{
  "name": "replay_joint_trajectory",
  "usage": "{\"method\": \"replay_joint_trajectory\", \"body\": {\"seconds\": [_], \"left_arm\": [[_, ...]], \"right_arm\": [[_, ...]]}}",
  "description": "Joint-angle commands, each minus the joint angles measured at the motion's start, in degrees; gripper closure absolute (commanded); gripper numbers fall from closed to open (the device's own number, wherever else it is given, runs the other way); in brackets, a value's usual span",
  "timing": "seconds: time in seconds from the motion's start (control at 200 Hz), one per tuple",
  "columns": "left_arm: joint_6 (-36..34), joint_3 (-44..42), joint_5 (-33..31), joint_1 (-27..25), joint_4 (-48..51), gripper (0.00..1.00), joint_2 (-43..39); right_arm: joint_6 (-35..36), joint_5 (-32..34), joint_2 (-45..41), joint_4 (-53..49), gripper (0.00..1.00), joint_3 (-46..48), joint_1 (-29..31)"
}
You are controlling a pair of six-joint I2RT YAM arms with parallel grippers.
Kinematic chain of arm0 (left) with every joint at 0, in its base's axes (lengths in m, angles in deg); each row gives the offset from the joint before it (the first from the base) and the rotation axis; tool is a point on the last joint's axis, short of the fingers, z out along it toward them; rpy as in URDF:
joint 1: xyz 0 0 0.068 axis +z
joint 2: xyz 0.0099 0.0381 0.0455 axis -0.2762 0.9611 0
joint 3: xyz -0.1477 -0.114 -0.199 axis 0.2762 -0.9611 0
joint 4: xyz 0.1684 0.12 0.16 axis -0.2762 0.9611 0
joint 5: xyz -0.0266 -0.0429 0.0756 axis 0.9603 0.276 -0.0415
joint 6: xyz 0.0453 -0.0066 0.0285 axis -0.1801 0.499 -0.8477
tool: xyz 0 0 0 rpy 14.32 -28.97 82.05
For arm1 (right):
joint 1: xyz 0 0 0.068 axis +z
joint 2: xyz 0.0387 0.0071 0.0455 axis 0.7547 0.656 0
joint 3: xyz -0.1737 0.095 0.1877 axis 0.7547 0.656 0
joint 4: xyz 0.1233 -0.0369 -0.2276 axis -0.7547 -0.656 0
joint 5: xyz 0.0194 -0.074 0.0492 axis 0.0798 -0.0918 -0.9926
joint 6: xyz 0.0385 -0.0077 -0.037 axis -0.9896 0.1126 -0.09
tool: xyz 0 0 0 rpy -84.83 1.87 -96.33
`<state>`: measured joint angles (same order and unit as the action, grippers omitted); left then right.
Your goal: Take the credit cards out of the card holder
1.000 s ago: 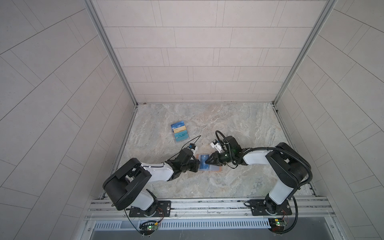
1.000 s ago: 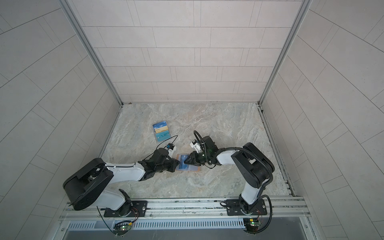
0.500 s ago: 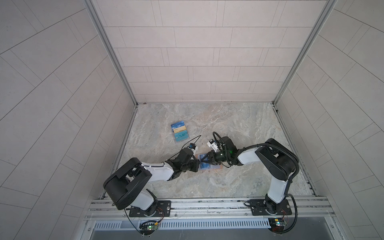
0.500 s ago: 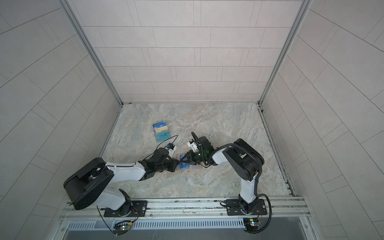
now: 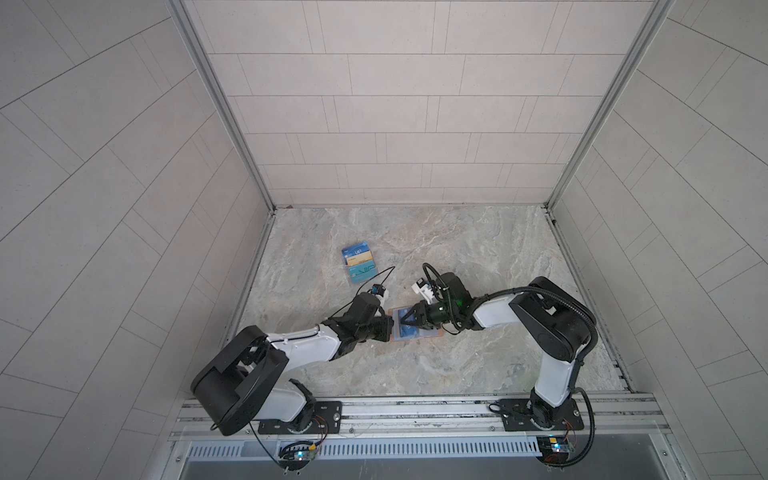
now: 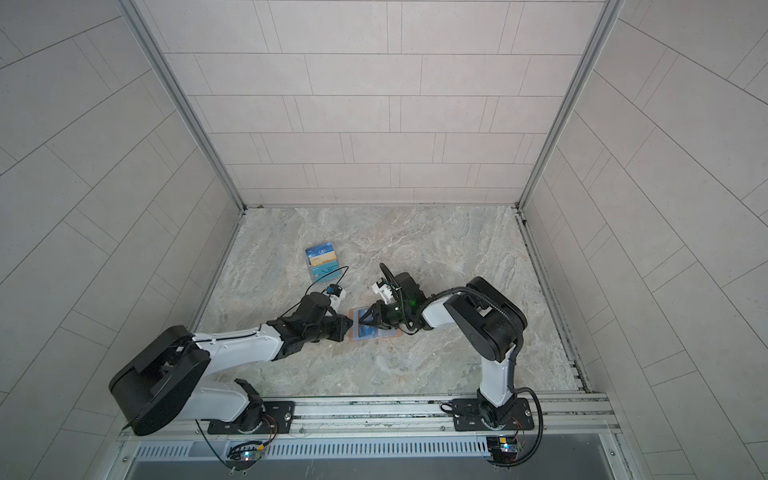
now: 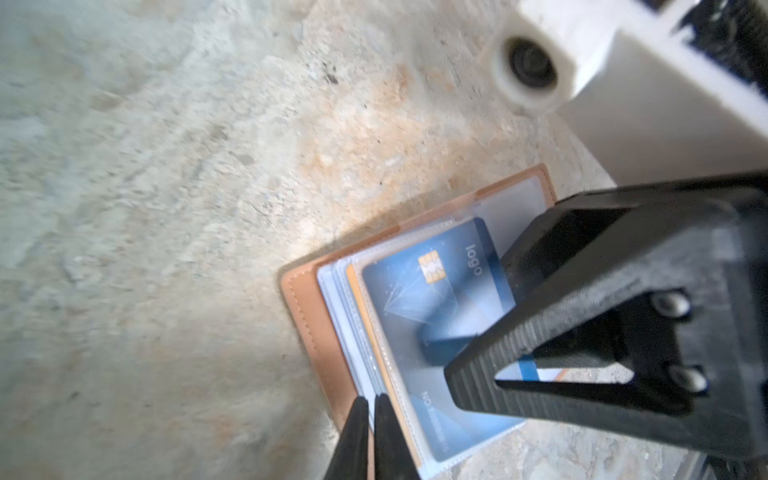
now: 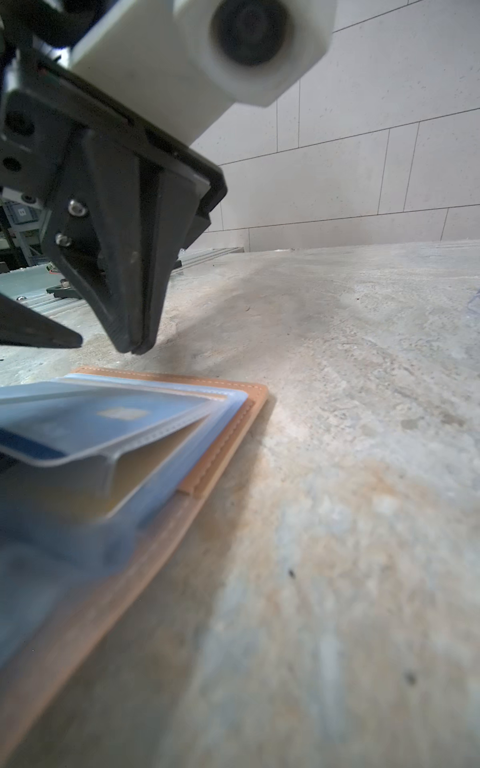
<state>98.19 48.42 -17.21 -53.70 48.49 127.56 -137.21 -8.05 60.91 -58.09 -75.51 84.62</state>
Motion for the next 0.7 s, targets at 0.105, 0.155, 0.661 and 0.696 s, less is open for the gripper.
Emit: {"method": "replay_joint_trajectory", "body": {"seconds": [0.105, 0.155, 0.661, 0.696], "left_arm": [[-4.7, 5.3, 3.9, 0.8, 0.3, 0.88, 1.1], [-5.0, 6.0, 4.2, 0.8, 0.0, 0.88, 2.2], [-6.6, 4.7, 5.1, -1.4, -4.1, 0.88, 9.2], [-6.5, 4.3, 4.4, -1.8, -3.9, 0.87, 9.3]], "right_arm": [[1.8, 1.1, -0.2, -3.6, 0.77, -1.1, 0.5], [1.9, 1.1, 0.2, -3.7, 0.8, -1.5, 0.6], [2.6, 1.0, 0.5, -4.7, 0.81, -2.1, 1.0], [2.9, 1.0, 0.4, -5.1, 0.81, -2.2, 1.0]]}}
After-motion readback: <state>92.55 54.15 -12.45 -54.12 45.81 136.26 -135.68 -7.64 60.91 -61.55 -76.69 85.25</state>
